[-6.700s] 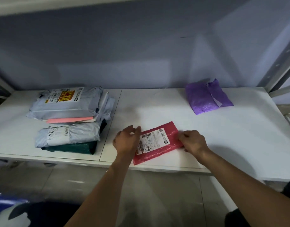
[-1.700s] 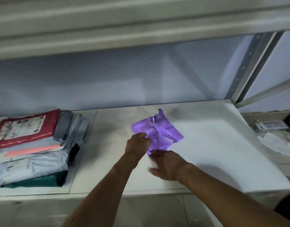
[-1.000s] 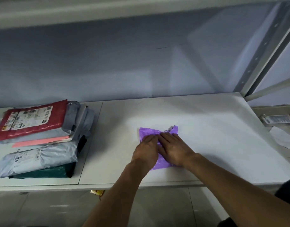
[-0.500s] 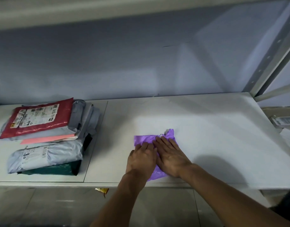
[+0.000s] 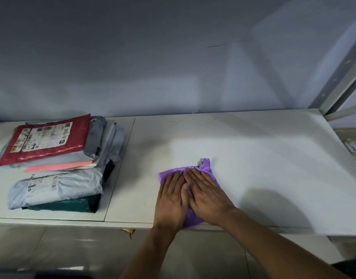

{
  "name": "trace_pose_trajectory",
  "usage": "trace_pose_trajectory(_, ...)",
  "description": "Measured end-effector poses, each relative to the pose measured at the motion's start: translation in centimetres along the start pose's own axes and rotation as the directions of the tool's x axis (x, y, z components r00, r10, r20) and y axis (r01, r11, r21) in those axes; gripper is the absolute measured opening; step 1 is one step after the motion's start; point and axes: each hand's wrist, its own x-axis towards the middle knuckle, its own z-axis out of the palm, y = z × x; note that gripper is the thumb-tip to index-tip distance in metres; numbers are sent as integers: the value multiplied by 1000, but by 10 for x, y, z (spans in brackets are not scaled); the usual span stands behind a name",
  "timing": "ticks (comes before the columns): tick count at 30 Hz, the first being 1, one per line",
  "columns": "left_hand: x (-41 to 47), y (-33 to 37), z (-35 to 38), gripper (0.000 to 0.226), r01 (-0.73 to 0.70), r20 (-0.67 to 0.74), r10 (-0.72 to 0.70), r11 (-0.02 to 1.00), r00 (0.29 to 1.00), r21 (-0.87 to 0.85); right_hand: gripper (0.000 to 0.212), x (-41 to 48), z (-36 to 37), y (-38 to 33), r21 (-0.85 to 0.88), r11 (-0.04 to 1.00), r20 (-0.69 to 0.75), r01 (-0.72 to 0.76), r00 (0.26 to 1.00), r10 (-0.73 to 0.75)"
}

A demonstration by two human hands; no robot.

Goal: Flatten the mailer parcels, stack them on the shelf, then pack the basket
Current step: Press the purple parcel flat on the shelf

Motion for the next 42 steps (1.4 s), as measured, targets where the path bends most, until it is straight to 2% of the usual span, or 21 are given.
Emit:
trace_pose_trajectory(4,-1,5,-3,69,-11,-18,11,1000,1000,20,68,-2,-1,4,2,1000,31,17,999,-17)
trace_pose_trajectory(9,-4,6,-3,66,-12,-30,15,996,999,91,66,-2,2,5,-51,995,85,88,993,-84)
trace_pose_trajectory(11,-1,1,-2,60,-40,-34,44,993,998,114,64,3,0,7,-20,998,73,65,995,-64)
trace_pose_trajectory(13,6,2,-11,62,-42,40,38,993,999,111,73,12,-11,10,43,997,97,63,993,-67)
trace_pose_trajectory(15,11,6,-23,77,-27,147,14,996,989,90,83,18,-25,12,120,989,146,84,984,-101)
trace_pose_trajectory(17,18,7,-31,84,-65,197,40,991,980,119,71,26,-38,14,203,977,199,72,973,-113)
trace_pose_trajectory(18,20,8,-35,79,-88,180,58,982,982,165,61,30,-45,16,250,967,178,58,978,-105)
trace_pose_trajectory(19,23,9,-39,69,-102,102,81,970,991,222,51,34,-50,17,272,961,137,54,986,-94)
trace_pose_trajectory(20,25,12,-41,57,-93,32,87,962,996,255,46,35,-52,18,246,967,75,69,993,-89)
trace_pose_trajectory(22,28,16,-36,46,-103,-60,121,963,991,251,57,32,-44,22,146,983,15,115,993,-118)
trace_pose_trajectory(26,23,8,-20,88,-107,222,66,978,973,179,85,11,-20,29,22,995,117,92,989,-94)
trace_pose_trajectory(28,25,-8,-14,94,-105,263,61,982,963,159,96,9,-18,32,22,997,137,73,988,-75)
trace_pose_trajectory(33,27,-23,-14,68,-157,227,96,950,969,271,89,12,-16,33,44,999,181,23,983,-31)
trace_pose_trajectory(35,28,-21,-16,63,-129,221,62,945,973,300,87,15,-17,34,61,998,205,3,979,-16)
trace_pose_trajectory(39,32,-7,-28,59,-176,262,77,908,962,381,90,19,-26,28,28,1000,282,-12,959,4)
trace_pose_trajectory(40,31,-6,-31,58,-156,252,63,916,966,370,85,21,-30,27,26,999,309,-27,951,18)
trace_pose_trajectory(42,27,-8,-35,54,-83,207,35,969,978,231,72,27,-41,26,6,999,356,-33,934,28)
